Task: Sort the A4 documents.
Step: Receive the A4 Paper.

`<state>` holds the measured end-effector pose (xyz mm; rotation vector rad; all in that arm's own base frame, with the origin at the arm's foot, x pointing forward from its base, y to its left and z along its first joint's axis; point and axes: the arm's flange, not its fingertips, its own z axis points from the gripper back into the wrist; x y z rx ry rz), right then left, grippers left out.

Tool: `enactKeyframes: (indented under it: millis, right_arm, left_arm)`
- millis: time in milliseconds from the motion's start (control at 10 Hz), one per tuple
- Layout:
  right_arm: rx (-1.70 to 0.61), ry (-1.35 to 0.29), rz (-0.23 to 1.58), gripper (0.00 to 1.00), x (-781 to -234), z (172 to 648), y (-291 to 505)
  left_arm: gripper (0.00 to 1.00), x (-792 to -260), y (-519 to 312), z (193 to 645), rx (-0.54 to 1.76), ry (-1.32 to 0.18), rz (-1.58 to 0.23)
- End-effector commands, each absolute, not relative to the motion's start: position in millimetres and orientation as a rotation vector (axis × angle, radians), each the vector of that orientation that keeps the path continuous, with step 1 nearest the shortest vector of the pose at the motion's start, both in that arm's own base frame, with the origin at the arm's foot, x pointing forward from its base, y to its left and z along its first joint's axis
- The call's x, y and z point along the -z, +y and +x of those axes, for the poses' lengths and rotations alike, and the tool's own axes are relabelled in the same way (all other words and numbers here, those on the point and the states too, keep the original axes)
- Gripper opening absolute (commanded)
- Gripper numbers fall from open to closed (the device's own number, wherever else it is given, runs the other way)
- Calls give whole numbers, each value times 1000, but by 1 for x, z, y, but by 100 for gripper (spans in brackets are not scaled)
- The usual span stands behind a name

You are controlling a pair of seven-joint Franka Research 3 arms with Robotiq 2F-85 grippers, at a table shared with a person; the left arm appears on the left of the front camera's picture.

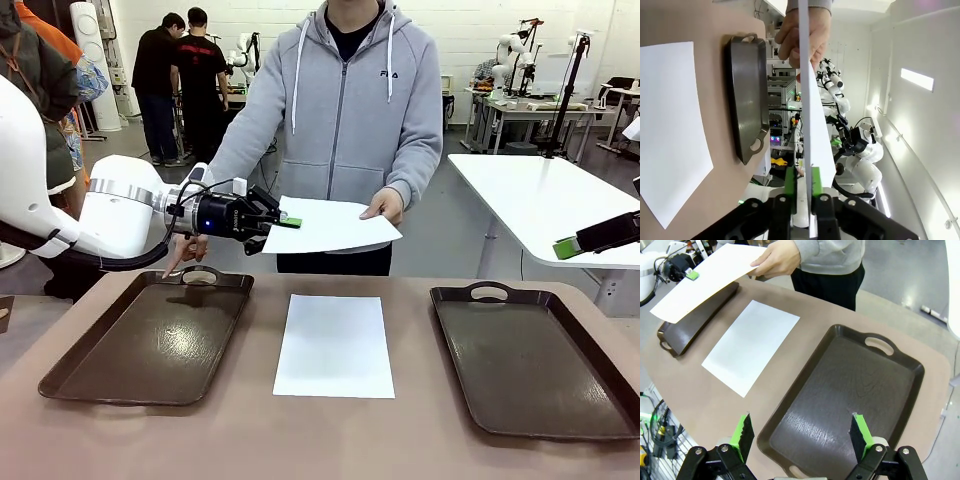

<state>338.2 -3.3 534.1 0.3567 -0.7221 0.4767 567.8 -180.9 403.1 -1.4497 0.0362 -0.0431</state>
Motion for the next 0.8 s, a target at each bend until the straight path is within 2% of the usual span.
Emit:
enactKeyframes:
  millis: [0,500,700]
  right_arm:
    - [-477,-720,381,100,-532,340,-4]
    - [-477,-720,381,100,-532,340,-4]
    - [-477,-720,381,100,-532,340,-4]
  left_arm:
    - [0,-407,-182,567,47,-16,-1439]
    - [0,-410,-181,566,45,-35,-1439]
    - [0,-422,-178,562,136,-52,-1422]
